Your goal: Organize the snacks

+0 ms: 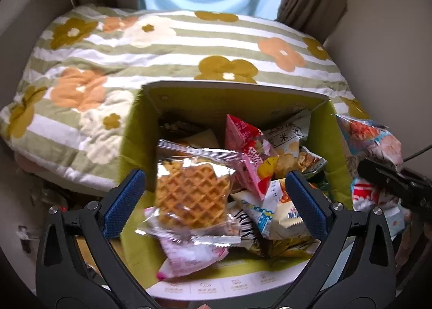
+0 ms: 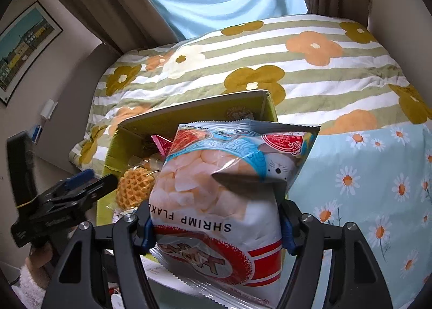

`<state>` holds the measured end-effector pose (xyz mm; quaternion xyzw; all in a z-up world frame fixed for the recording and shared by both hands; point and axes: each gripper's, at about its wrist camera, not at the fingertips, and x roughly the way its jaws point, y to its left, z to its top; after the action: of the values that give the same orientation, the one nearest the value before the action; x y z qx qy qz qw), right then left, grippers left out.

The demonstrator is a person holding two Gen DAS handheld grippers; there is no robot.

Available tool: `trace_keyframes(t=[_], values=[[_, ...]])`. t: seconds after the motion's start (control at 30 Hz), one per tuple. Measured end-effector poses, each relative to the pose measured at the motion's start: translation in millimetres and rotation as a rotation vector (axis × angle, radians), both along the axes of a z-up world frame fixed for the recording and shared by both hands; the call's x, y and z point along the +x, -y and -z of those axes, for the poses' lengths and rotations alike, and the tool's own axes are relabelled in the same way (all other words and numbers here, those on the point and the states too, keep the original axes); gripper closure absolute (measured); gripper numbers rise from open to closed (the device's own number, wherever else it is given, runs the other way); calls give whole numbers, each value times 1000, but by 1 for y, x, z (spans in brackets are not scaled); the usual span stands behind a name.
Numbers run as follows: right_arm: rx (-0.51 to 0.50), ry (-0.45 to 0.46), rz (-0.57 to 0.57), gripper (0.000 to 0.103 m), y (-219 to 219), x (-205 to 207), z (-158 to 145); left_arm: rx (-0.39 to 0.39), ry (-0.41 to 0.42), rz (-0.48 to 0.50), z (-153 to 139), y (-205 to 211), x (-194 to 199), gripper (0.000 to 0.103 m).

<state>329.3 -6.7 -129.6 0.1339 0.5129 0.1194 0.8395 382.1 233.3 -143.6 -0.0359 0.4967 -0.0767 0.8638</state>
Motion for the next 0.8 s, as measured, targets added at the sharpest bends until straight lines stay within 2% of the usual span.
trace_keyframes(t=[0.13,0.27,0.33,0.37,0.4,0.53,0.67,0.8], values=[[-6,3,-11,37,-4,8,0,39,35,-20,-11,-4,-13,0],[-40,40,-35,33,-14,16,-4,30,42,-50,-16,-13,-21,0],[-64,42,-61,19,-18,20,-1,32,38,-63,-16,-15,-25,0],[-74,42,-63,6,-19,20,0,42,38,-70,-15,-16,-28,0],[-91,41,-67,1,-19,19,2,53,41,-74,-14,-16,-31,0],[-166,64,-42,1,-17,6,7,59,40,-73,-8,-15,-38,0],[-145,53,-21,1,-9,-3,12,49,36,-63,-2,-14,-44,0],[-130,59,-27,1,-7,-11,6,56,52,-66,-9,-8,-51,0]])
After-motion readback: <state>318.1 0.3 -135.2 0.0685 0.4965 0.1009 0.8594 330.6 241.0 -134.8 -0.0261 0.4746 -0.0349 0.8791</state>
